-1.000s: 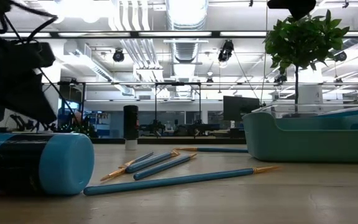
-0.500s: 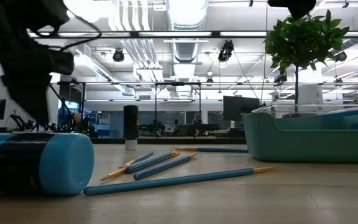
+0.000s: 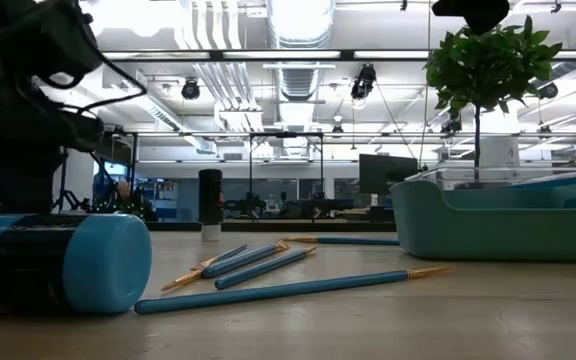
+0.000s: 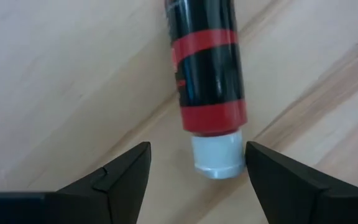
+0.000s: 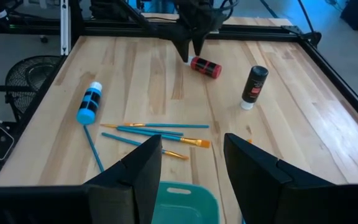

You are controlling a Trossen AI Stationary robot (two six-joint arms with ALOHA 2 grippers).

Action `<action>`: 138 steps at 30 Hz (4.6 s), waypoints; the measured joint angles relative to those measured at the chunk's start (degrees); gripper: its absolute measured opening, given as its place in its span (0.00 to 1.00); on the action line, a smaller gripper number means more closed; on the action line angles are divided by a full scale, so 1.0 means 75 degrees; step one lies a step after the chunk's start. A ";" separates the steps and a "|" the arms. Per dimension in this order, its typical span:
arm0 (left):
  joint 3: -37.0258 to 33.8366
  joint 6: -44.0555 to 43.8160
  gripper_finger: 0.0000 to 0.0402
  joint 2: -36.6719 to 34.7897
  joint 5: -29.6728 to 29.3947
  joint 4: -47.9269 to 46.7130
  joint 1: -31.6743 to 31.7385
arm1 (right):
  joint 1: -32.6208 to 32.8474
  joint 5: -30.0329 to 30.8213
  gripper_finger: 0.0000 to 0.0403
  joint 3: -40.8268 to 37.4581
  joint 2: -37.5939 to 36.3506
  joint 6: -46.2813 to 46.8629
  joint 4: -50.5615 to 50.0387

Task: Pick & Place Paint Supplies
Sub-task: Put the red paint bottle into the green bin

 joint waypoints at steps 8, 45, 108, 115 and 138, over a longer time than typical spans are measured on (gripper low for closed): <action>-0.0221 -0.0014 0.63 0.0129 -0.0060 0.0577 -0.0006 | 0.0000 0.0002 0.42 0.0000 0.0000 -0.0079 0.0035; -0.0259 0.1594 0.66 0.0109 -0.0093 0.1387 -0.0149 | 0.0000 -0.0265 0.42 -0.0006 0.0001 -0.0090 0.0135; -0.1354 0.1193 0.30 0.0100 -0.0850 0.2838 -0.0749 | 0.0085 -0.0463 0.42 -0.0090 -0.0001 0.0172 0.0143; -0.1154 0.1711 0.30 0.0057 -0.0785 0.2784 -0.0741 | 0.0085 -0.0555 0.42 -0.0093 -0.0001 0.0085 0.0189; 0.2614 0.5825 0.30 0.1163 -0.1537 0.2936 -0.0722 | -0.0008 -0.1603 0.42 -0.0111 0.1373 -0.2757 0.3540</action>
